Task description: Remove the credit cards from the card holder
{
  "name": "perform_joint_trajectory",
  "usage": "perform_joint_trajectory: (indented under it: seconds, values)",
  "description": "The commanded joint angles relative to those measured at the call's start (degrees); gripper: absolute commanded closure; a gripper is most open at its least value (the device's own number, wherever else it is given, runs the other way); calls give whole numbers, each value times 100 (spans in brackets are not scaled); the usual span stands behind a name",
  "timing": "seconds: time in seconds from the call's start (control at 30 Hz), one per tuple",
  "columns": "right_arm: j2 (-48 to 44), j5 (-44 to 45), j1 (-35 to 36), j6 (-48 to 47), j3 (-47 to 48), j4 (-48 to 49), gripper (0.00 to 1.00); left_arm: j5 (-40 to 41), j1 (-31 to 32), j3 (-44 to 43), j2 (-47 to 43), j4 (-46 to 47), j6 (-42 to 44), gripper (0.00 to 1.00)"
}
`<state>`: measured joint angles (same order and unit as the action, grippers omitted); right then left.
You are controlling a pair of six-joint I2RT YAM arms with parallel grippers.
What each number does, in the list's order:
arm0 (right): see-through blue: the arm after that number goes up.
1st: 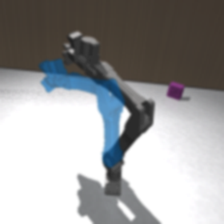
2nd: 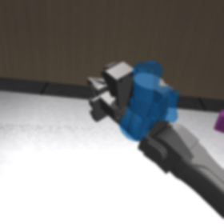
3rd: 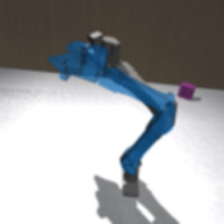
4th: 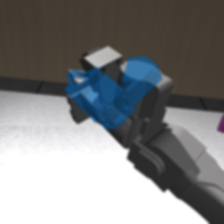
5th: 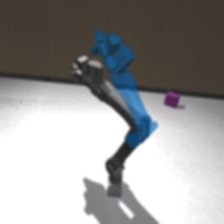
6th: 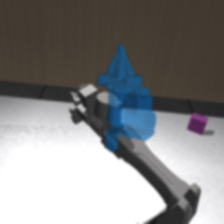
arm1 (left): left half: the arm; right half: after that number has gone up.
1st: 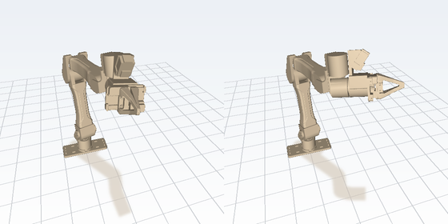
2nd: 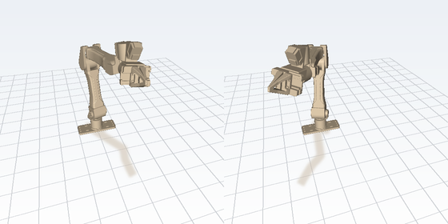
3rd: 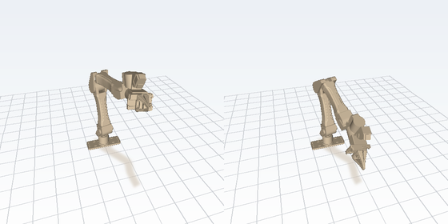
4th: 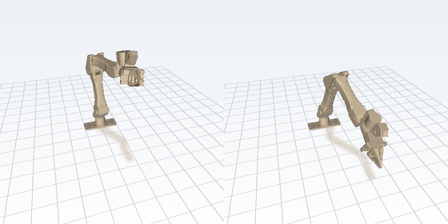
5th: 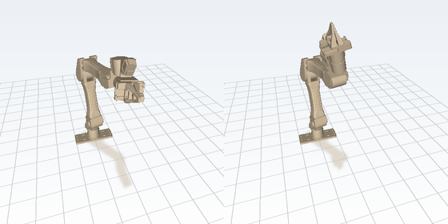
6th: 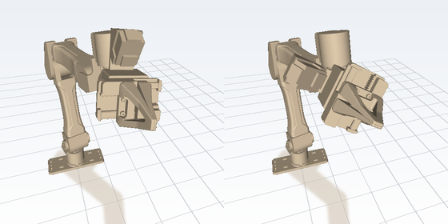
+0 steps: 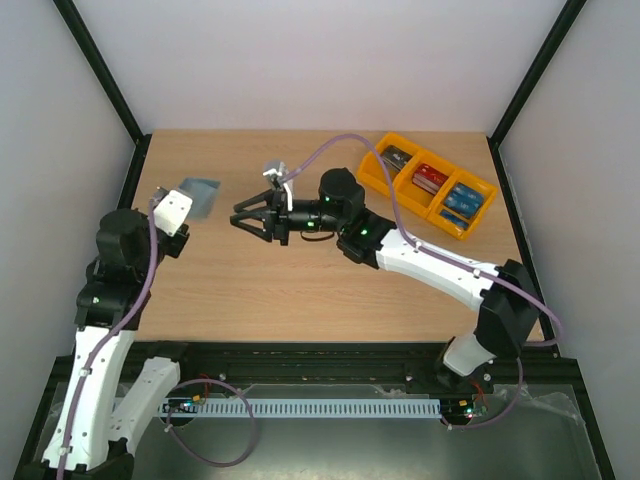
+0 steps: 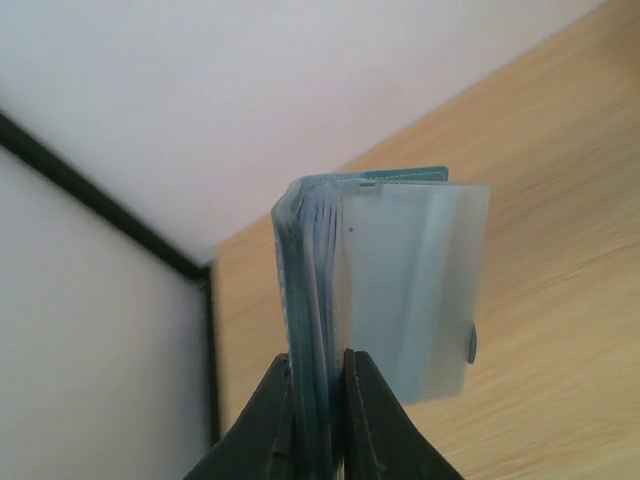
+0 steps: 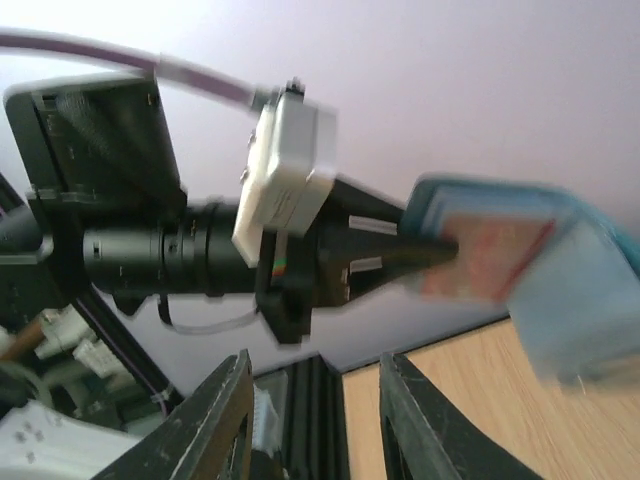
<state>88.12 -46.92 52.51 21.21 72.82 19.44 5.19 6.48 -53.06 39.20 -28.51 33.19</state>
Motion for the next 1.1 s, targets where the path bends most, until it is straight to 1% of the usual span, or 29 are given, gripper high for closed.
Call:
perform_joint_trajectory:
  seconds: [0.0, 0.1, 0.2, 0.3, 0.33, 0.47, 0.57, 0.7, 0.87, 0.97, 1.07]
  values:
    - [358, -211, 23, 1225, 12, 1841, 66, -2210, -59, -118, -18, -771, -2012, 98]
    - [575, -236, 124, 1362, 188, 1898, 68, -2975, -121, -113, -78, -625, -2626, 98]
    - [676, -180, 35, 1257, 346, 1325, 68, -3490, -255, -53, -176, -372, -3178, 98]
    - [494, -174, -208, 1495, -97, 1648, 70, -4185, -374, 173, -407, 29, -3673, 98]
    - [436, -147, -262, 1475, -205, 1556, 71, -4517, -418, 284, -505, 232, -3841, 98]
    - [243, -94, -315, 323, 99, -73, 76, -5520, -494, 774, -960, 1278, -4541, 98]
    - [-39, -228, -325, -418, 108, -817, 80, -6055, -551, 961, -1118, 2000, -5027, 98]
    - [-425, -333, -349, -1030, -11, -1374, 83, -6470, -651, 1063, -1142, 2695, -5419, 98]
    - [-522, -382, -351, -1434, 39, -1897, 87, -6740, -718, 1197, -1171, 3453, -5858, 98]
    - [-623, -403, -349, -1513, -9, -1915, 86, -6908, -731, 1260, -1253, 3833, -6001, 98]
    - [-636, -547, -347, -1430, -66, -1627, 85, -7008, -743, 1392, -1346, 4369, -6215, 98]
